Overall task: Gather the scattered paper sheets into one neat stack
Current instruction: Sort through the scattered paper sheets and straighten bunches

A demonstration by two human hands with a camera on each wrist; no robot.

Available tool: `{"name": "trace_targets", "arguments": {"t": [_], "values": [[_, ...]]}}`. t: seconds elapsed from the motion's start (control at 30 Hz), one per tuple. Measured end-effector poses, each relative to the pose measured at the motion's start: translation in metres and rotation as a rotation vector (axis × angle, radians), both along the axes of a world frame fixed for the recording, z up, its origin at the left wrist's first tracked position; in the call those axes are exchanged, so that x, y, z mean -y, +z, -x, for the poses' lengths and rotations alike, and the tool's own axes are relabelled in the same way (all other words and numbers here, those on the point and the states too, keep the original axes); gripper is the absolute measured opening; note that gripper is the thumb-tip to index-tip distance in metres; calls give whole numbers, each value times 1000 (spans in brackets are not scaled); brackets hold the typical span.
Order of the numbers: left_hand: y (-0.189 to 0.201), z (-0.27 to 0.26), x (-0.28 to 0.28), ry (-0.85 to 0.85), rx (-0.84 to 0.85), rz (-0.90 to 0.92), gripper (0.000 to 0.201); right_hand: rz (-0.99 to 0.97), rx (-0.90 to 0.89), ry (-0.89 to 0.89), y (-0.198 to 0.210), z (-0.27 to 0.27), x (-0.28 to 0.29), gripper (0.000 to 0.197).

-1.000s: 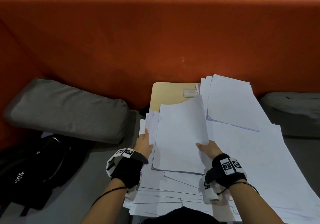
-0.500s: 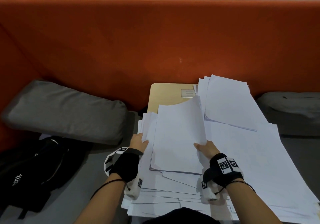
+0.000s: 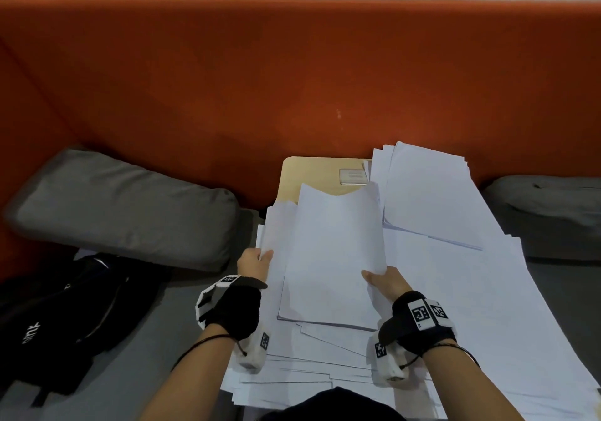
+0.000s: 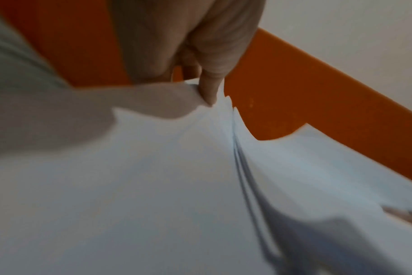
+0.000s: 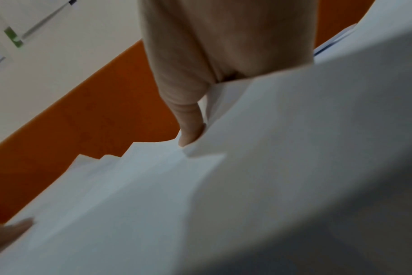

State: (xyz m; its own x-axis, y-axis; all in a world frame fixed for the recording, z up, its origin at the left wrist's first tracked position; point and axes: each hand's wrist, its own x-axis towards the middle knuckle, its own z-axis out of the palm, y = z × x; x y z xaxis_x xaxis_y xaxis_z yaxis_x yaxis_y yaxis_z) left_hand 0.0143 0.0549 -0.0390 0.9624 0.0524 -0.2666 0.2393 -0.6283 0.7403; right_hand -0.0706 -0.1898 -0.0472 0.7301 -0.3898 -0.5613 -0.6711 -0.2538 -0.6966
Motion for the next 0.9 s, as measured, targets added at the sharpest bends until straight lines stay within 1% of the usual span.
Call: {"name": "trace_targets", "arguments": {"t": [0.03, 0.07, 0.13, 0.17, 0.23, 0.27, 0.37, 0.4, 0.43, 0.47, 0.5, 0.53, 0.6, 0.63, 0.7, 0.73, 0.77, 0.83, 0.87, 0.9], "values": [[-1, -1, -1, 31, -17, 20, 24, -4, -1, 1, 0, 1, 1, 40], [1, 2, -2, 52, -11, 53, 7, -5, -5, 5, 0, 1, 1, 41], [1, 4, -2, 71, 19, 109, 28, -3, -11, 12, 2, 2, 1, 41], [2, 4, -1, 51, 38, 119, 31, -5, -12, 12, 3, 2, 0, 42], [0, 5, 3, -3, 53, 100, 21, -13, -10, 7, 3, 3, 1, 42], [0, 5, 5, -22, 39, 93, 20, -16, -8, 7, 3, 3, 1, 42], [2, 3, 9, -17, -59, 80, 31, -20, -8, 10, 6, 4, 0, 42], [3, 2, 9, -47, -95, 30, 25, -20, -8, 9, 6, 4, -1, 42], [6, 1, 10, -107, -127, -33, 12, -17, -6, 8, 7, 4, -1, 42], [7, 1, 10, -132, -151, -92, 21, -14, -6, 9, 7, 4, -1, 42], [3, -1, 10, -143, -141, -146, 38, -12, -8, 10, 7, 4, -1, 42], [2, -2, 11, -152, -127, -160, 46, -12, -11, 9, 6, 4, -1, 43], [4, 0, 14, -181, -82, -207, 46, -13, -16, 6, 6, 4, -1, 44], [4, 1, 15, -196, -54, -221, 40, -12, -18, 3, 7, 4, -1, 44], [5, 5, 16, -250, 12, -232, 21, -9, -23, 1, 8, 4, -2, 43], [4, 7, 17, -270, 66, -273, 17, -10, -22, 1, 8, 4, -2, 43], [1, 9, 17, -279, 165, -327, 15, -12, -22, -2, 8, 4, -2, 43], [2, 10, 18, -293, 318, -347, 7, -19, -19, -16, 9, 4, -2, 43], [3, 10, 19, -319, 334, -351, 4, -26, -13, -26, 10, 5, -1, 43], [6, 11, 21, -351, 270, -322, 9, -40, -3, -41, 12, 6, 1, 42]]}}
